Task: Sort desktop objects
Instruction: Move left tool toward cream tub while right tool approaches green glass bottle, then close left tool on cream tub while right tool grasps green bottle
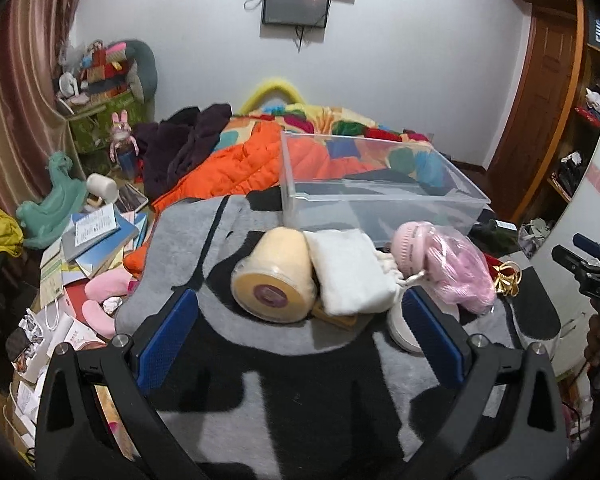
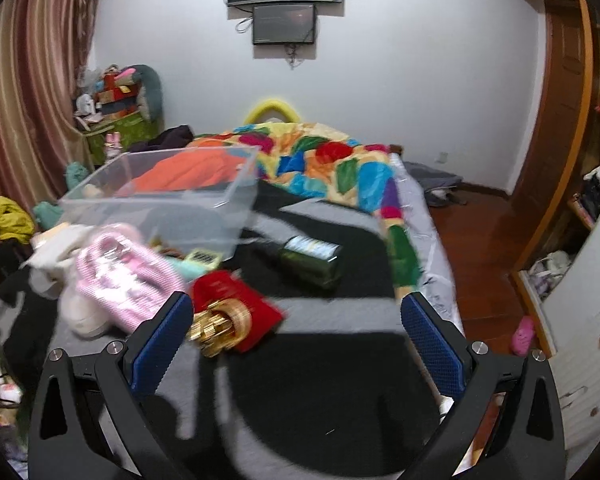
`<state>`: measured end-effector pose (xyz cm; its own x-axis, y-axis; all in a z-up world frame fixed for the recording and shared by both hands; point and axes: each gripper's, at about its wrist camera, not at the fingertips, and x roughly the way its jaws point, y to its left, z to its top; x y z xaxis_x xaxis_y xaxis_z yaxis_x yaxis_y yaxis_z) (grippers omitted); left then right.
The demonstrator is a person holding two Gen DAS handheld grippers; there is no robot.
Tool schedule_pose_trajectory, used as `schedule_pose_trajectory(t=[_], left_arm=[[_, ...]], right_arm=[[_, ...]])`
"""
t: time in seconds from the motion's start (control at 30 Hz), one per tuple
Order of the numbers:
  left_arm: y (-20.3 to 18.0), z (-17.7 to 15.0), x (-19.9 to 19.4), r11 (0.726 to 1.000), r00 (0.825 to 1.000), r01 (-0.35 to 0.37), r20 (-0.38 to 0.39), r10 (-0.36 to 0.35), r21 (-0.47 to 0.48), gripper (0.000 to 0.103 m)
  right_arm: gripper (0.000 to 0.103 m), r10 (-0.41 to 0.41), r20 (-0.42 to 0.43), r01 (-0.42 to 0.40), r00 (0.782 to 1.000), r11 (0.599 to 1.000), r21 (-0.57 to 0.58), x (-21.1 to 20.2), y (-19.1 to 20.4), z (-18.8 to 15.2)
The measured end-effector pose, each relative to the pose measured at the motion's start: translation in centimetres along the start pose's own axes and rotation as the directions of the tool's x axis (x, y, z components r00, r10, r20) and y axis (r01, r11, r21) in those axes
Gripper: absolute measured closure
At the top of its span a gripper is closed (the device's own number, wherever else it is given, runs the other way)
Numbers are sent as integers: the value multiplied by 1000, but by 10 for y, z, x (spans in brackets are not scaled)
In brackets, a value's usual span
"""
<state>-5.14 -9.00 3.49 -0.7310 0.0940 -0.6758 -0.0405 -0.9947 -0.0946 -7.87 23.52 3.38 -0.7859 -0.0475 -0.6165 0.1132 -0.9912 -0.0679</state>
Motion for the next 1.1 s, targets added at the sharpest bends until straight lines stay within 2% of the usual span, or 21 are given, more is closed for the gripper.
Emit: schedule_pose_trajectory(t=[0.2, 0.3, 0.37, 0.63, 0.73, 0.83, 0.97, 1.03, 1.1], left_arm=[[14, 19, 23, 994, 995, -74, -68, 80, 86, 0], [30, 22, 41, 993, 986, -86, -135, 95, 77, 0], [38, 22, 52, 996, 982, -71, -172, 81, 60, 0], [33, 17, 79, 997, 970, 5, -241, 13, 74, 0], [18, 12, 90, 988, 968, -15, -244, 53, 155, 0], [14, 10, 103, 988, 963, -10, -265, 51, 153, 0], [19, 11, 116, 995, 964, 4, -266, 23, 100, 0], [20, 11, 116, 995, 970, -22, -240, 44, 95, 0], [19, 10, 114, 994, 976, -41, -208, 60, 98, 4]], right_arm=[[0, -43, -11, 42, 999, 999, -26, 25, -12, 10], [0, -61, -49, 60, 997, 998, -23, 48, -17, 11], [0, -59, -77, 59, 995, 998, -12, 63, -21, 12], [0, 10, -147, -5, 989, 999, 34, 107, -36, 20], [0, 55, -157, -51, 986, 998, 32, 116, -34, 21], [2, 121, -178, -117, 977, 993, 32, 127, -30, 20], [14, 162, -207, -161, 965, 987, 18, 137, -20, 16], [32, 179, -218, -177, 960, 984, 26, 141, -19, 14], [42, 202, -223, -198, 953, 979, 41, 143, -19, 11]])
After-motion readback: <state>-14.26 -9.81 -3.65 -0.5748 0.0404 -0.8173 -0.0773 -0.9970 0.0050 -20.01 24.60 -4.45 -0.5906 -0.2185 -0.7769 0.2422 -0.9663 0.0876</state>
